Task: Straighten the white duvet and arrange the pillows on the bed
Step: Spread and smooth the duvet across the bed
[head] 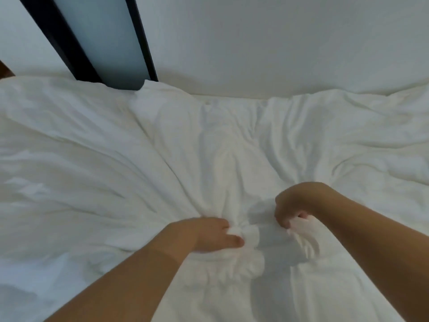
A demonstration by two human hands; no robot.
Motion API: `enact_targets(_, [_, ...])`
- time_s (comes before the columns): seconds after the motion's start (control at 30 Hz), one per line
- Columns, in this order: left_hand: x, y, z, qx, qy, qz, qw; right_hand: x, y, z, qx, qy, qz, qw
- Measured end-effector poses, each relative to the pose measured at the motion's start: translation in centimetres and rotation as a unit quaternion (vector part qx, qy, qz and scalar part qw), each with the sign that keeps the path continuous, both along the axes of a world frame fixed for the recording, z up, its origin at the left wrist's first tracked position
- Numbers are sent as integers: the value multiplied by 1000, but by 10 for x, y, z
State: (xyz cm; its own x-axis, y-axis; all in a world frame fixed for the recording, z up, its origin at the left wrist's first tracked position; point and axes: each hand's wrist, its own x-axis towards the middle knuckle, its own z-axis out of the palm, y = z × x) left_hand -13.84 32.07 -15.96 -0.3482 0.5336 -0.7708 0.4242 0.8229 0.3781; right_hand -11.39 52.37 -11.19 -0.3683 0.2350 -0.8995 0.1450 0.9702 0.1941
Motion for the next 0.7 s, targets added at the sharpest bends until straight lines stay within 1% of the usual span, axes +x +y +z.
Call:
enact_targets(0.03, [-16,-9,6,18,16,22,999,-17,-14,-1,-7,57,-17,998])
enact_targets(0.07, [-35,-24,13,36,85,35,995,-34,-29,-5,-26,129,-32,991])
enact_targets(0.1, [-57,-45,16,43,196,38,979,-53,-46,-9,-55,214,-41,974])
enact_targets(0.13, [-79,-72,17,35,294,46,954,-70,-67,-14,-83,290,-50,952])
enact_targets(0.17, [-100,-105,17,14,355,69,932,-86,-91,-19,-107,340,-56,933])
enact_targets(0.2, [-118,-143,14,-27,373,105,921,-101,-118,-25,-130,374,-52,917])
enact_targets(0.23, [-131,-185,9,-78,360,156,916,-115,-146,-32,-150,401,-40,903])
enact_targets(0.3, [-138,-268,-12,-187,283,244,909,-145,-202,-49,-172,427,-13,888])
enact_targets(0.33, [-133,-300,-25,-218,253,260,906,-159,-228,-59,-172,430,-6,886])
enact_targets(0.37, [-128,-324,-37,-228,240,260,907,-172,-251,-71,-165,432,-3,887])
enact_targets(0.43, [-121,-349,-62,-206,247,255,912,-195,-291,-95,-144,452,-8,880])
enact_targets(0.47, [-125,-353,-73,-188,268,249,911,-206,-307,-106,-128,467,-11,875])
enact_targets(0.57, [-154,-353,-97,-117,374,209,896,-231,-336,-139,-65,507,-4,859])
enact_targets(0.6, [-168,-353,-98,-78,415,200,884,-237,-342,-149,-42,522,3,852])
enact_targets(0.63, [-185,-352,-99,-31,461,203,863,-243,-345,-159,-25,538,7,843])
enact_targets(0.67, [-206,-353,-98,10,506,215,835,-247,-347,-169,-15,555,6,831])
enact_targets(0.7, [-229,-354,-97,39,551,240,799,-251,-347,-177,-8,574,0,819])
